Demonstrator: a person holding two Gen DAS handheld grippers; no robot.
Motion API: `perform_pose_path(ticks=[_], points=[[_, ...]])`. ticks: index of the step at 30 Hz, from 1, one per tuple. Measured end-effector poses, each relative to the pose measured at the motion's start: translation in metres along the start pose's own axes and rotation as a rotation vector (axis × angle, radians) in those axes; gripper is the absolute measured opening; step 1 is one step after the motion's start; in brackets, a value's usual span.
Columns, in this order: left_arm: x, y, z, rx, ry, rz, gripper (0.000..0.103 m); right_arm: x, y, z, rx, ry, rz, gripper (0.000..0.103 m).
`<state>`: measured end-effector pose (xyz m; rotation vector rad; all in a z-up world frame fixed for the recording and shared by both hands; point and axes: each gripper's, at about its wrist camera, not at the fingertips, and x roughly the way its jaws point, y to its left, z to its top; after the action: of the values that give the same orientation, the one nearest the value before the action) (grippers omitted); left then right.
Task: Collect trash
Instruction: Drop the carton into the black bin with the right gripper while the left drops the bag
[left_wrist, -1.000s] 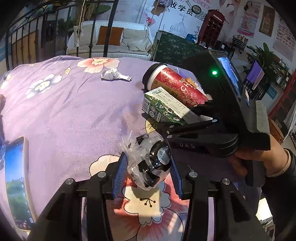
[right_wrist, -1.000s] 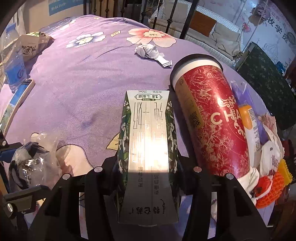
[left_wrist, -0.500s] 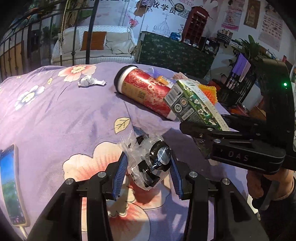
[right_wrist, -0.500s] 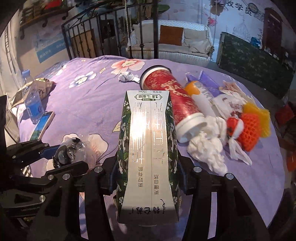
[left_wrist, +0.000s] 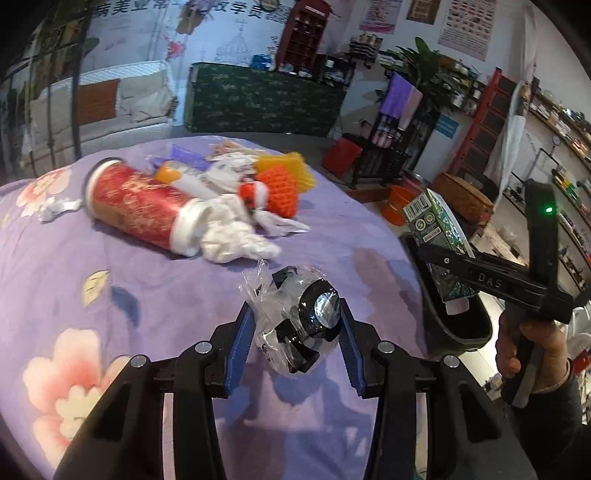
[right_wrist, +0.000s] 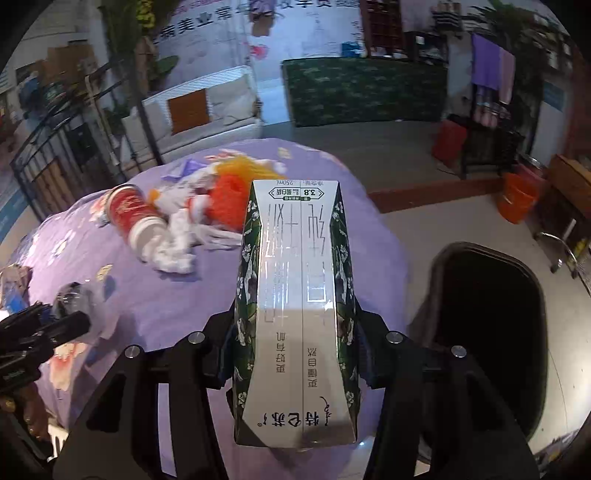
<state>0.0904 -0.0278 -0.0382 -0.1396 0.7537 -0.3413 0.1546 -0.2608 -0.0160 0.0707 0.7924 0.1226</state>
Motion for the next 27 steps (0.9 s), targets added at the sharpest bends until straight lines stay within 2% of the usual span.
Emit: perform_pose_path(ticks=[3,8,12,18,20,22,27], points=[[0.013,-0.018,0.005,0.029,0.015,-0.039,0.043,0.005,-0.049,-0.002,0.100,0.037,-0.103,0.051],[0.029,-0.044,0.012,0.058,0.034,-0.100,0.043,0.041,-0.127,-0.015,0.275,0.161,-0.190,0.051],[0.035,-0.071,0.016,0.122,0.034,-0.126,0.043,0.075,-0.175,-0.025,0.415,0.266,-0.170,0.051],[0.056,-0.103,0.023,0.178,0.087,-0.193,0.043,0.115,-0.203,-0.034,0.499,0.385,-0.174,0.051],[0.064,-0.114,0.024,0.194,0.108,-0.218,0.043,0.115,-0.210,-0.042,0.512,0.377,-0.163,0.056],[0.072,-0.127,0.024,0.217,0.126,-0.235,0.043,0.113,-0.211,-0.041,0.518,0.360,-0.175,0.069],[0.086,-0.155,0.024,0.271,0.160,-0.271,0.043,0.084,-0.201,-0.041,0.481,0.241,-0.219,0.070]])
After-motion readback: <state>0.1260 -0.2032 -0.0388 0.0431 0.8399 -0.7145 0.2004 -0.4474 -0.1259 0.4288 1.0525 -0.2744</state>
